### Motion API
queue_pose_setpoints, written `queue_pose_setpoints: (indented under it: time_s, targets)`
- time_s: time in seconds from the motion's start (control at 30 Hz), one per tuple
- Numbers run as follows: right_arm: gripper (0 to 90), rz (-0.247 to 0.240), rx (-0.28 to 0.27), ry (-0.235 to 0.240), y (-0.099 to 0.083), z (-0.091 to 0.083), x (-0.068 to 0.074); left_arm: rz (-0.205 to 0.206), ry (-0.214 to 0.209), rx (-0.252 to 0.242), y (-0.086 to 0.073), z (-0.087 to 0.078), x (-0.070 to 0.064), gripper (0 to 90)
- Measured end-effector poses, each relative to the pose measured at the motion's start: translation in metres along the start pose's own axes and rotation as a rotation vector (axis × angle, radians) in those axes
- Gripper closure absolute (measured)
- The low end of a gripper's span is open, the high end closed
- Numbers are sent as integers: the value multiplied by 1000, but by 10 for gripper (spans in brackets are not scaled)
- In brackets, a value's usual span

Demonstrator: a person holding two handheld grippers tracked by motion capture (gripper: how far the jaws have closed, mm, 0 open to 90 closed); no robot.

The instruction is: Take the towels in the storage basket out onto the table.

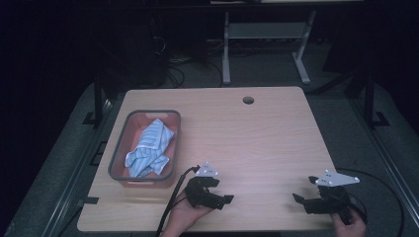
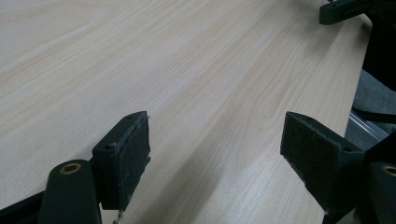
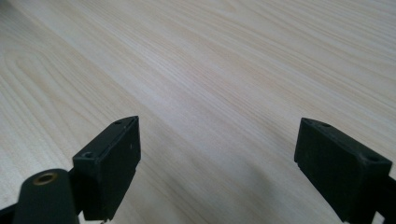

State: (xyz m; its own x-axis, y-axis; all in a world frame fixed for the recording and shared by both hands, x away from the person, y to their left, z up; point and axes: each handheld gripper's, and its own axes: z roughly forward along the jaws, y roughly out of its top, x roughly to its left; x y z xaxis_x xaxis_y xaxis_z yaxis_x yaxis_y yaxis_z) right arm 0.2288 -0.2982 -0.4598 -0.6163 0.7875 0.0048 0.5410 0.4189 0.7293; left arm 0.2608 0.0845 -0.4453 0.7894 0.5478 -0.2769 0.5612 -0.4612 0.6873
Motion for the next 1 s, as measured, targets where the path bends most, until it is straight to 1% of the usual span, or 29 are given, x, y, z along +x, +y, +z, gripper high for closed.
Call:
queue_pose_setpoints:
  time_s: [0.07, 0.13, 0.27, 0.3, 0.33, 0.37, 0.4, 0.47, 0.6, 0.8, 0.9, 1.0]
  targets:
    - [139, -8, 3, 9, 0, 1, 1, 1, -3, -5, 2, 0, 1, 236]
    - [139, -11, 6, 8, 1, 2, 2, 2, -2, -2, 2, 0, 1, 236]
    - [139, -8, 3, 9, 1, 1, 2, 0, -4, -1, 3, -1, 2, 235]
    - [139, -7, 4, 9, 1, 1, 3, 5, -4, -3, 4, -1, 2, 230]
    - [139, -6, 3, 11, 1, 2, 3, -6, -6, -7, 4, -1, 2, 225]
    - [139, -7, 2, 11, 1, 2, 3, -1, -6, -10, 5, -2, 2, 224]
    - [139, -8, 1, 11, 1, 2, 3, -8, -5, -14, 6, -2, 2, 221]
    - [139, -9, 3, 13, 2, 2, 3, -9, -8, -12, 7, -2, 2, 218]
    - [139, -12, 5, 14, 2, 3, 4, -1, 0, -16, 9, -3, 3, 213]
    - [139, -16, 2, 12, 3, 3, 5, 4, 10, -7, 14, -4, 5, 206]
    - [139, -20, 4, 12, 4, 3, 6, 4, 22, 6, 17, -4, 4, 202]
    - [139, -27, 4, 11, 4, 3, 8, 15, 25, 6, 20, -5, 3, 200]
